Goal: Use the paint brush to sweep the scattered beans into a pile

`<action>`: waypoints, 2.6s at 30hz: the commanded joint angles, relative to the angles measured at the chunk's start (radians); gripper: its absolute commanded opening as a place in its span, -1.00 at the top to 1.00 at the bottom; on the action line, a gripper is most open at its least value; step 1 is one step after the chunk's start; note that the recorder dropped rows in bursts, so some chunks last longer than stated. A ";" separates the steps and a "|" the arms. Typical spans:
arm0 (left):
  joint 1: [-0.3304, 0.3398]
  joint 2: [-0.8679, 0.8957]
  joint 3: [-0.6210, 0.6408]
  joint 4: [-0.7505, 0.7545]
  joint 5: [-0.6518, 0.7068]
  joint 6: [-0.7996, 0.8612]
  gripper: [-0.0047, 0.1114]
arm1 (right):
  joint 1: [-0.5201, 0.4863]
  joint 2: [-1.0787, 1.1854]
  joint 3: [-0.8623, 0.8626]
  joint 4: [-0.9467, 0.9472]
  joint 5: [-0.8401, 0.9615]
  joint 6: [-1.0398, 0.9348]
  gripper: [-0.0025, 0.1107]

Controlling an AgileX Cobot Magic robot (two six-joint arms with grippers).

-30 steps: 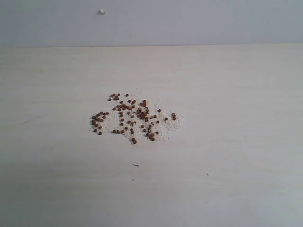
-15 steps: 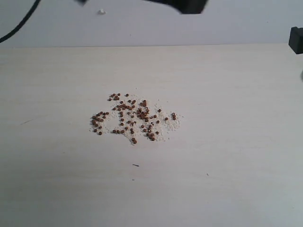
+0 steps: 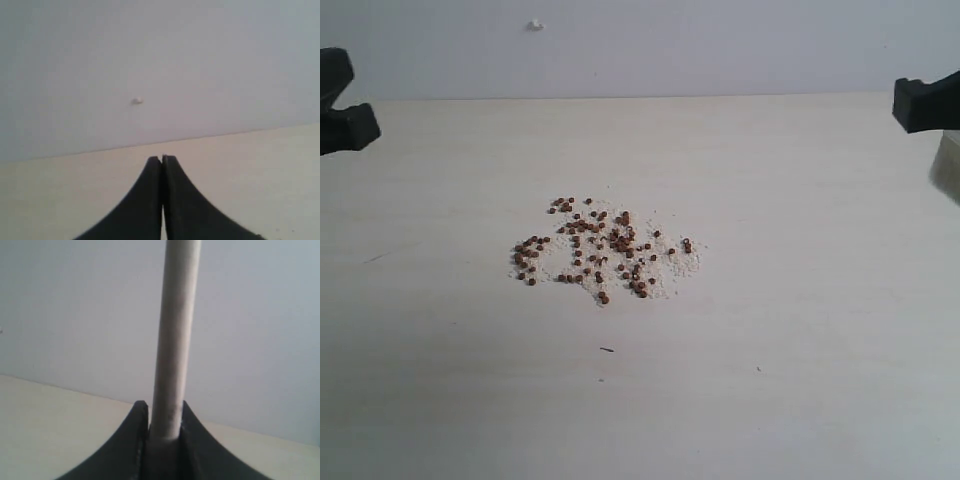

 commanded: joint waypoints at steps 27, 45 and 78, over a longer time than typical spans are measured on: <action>0.087 -0.784 0.436 -0.414 -0.203 0.365 0.92 | 0.002 0.061 -0.008 -0.020 -0.010 0.024 0.96; 0.087 -0.814 0.436 -0.882 -0.204 0.685 0.92 | 0.002 0.061 -0.008 -0.020 -0.120 -0.010 0.96; 0.307 -0.998 0.436 -0.882 -0.208 0.689 0.92 | 0.002 0.061 -0.008 -0.020 -0.137 -0.008 0.96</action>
